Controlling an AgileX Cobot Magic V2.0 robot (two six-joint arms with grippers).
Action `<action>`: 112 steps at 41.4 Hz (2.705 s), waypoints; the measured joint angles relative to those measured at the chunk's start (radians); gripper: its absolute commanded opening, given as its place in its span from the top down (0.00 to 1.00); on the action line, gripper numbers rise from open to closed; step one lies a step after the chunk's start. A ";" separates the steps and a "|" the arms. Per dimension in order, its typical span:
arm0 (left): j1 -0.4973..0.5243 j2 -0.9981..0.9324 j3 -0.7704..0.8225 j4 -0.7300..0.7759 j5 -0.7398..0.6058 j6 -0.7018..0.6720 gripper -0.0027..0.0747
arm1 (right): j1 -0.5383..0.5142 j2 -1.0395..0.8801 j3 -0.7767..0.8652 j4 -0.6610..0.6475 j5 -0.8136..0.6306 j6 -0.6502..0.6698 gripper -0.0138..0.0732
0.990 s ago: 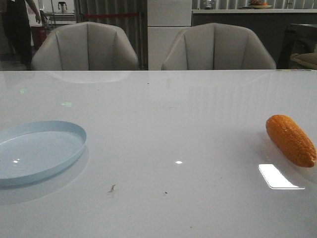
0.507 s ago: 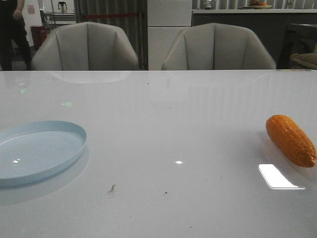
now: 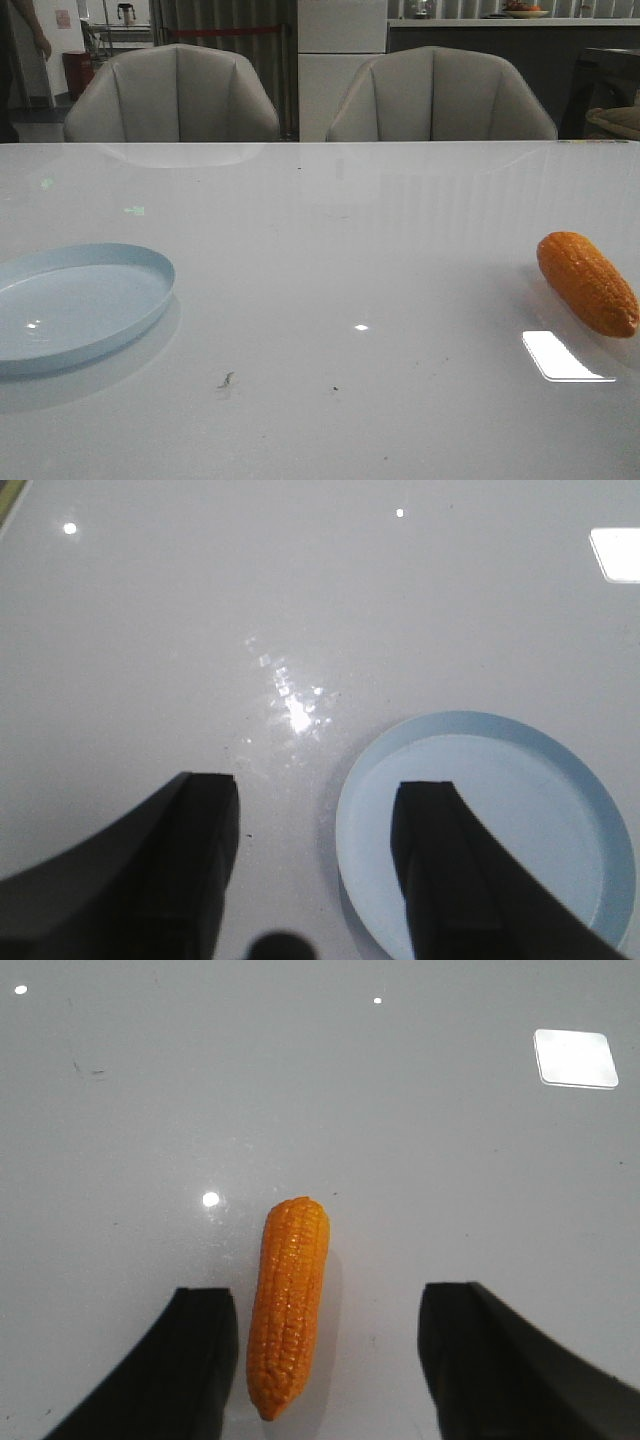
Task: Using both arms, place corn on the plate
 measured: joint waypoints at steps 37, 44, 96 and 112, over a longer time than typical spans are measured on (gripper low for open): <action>0.000 0.761 -0.400 -0.002 0.347 0.000 0.42 | 0.000 0.000 0.000 0.005 0.028 0.000 0.26; 0.000 0.819 -0.401 -0.004 0.345 0.000 0.42 | 0.000 0.000 0.000 0.005 0.028 0.000 0.26; -0.004 0.794 -0.452 -0.183 0.378 0.067 0.84 | 0.000 0.000 0.000 0.005 0.065 0.002 0.26; -0.198 0.783 -0.480 -0.372 0.430 0.150 0.84 | 0.000 0.000 0.000 0.007 0.067 0.002 0.26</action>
